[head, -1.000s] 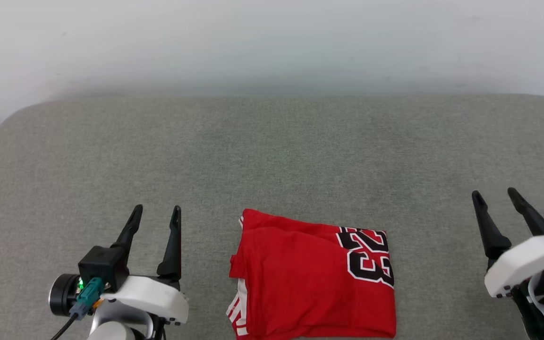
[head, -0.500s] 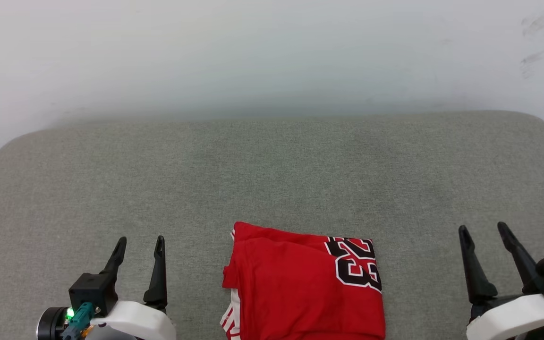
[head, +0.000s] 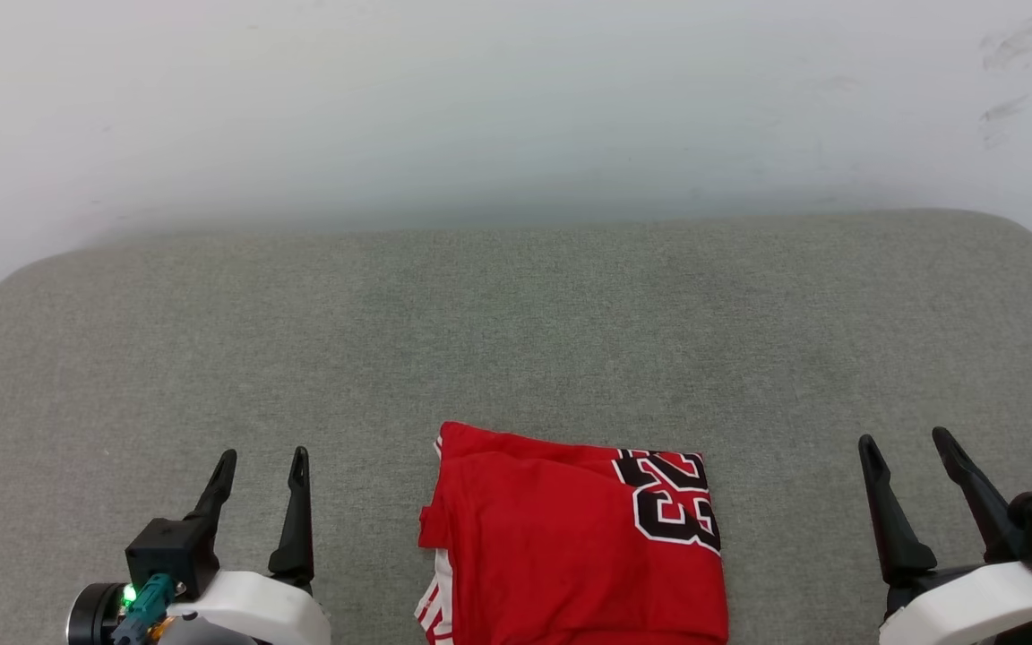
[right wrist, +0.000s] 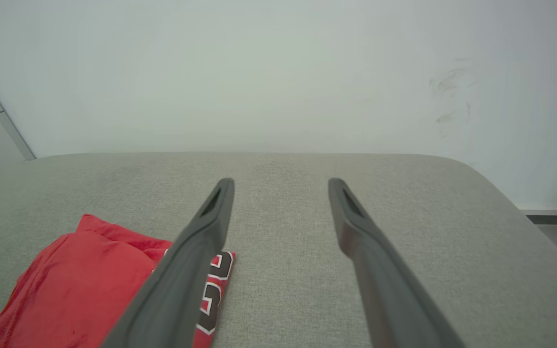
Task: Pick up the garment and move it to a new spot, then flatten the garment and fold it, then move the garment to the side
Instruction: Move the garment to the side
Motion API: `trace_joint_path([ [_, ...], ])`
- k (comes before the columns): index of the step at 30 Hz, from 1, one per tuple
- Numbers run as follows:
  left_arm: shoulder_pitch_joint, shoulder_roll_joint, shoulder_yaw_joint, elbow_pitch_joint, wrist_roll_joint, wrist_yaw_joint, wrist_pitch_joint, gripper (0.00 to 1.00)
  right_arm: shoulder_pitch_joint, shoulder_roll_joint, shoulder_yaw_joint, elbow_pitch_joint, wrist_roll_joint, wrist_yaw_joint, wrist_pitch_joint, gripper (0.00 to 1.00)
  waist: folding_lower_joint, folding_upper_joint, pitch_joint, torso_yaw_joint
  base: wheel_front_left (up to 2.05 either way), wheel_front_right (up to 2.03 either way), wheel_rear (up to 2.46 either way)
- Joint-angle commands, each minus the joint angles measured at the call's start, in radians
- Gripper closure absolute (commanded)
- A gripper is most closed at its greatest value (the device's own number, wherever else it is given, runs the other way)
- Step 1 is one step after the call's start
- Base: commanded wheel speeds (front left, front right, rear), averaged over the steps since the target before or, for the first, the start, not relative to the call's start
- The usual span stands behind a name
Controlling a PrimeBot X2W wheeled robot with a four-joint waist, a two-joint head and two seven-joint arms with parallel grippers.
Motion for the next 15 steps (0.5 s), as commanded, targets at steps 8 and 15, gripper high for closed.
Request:
trace_joint_path([
  [8, -0.003, -0.012, 0.015, -0.005, 0.010, -0.003, -0.007, 0.00, 0.019, 0.013, -0.037, 0.045, 0.074, 0.000, 0.088, 0.00, 0.0001, -0.0001, 0.005, 0.009, 0.00, 0.00, 0.00],
  [15, -0.016, -0.024, 0.039, -0.019, 0.024, -0.007, -0.006, 0.00, -0.063, -0.032, -0.134, 0.280, 0.331, 0.000, 0.317, 0.00, 0.0001, -0.0001, 0.023, 0.033, 0.00, 0.00, 0.00],
])
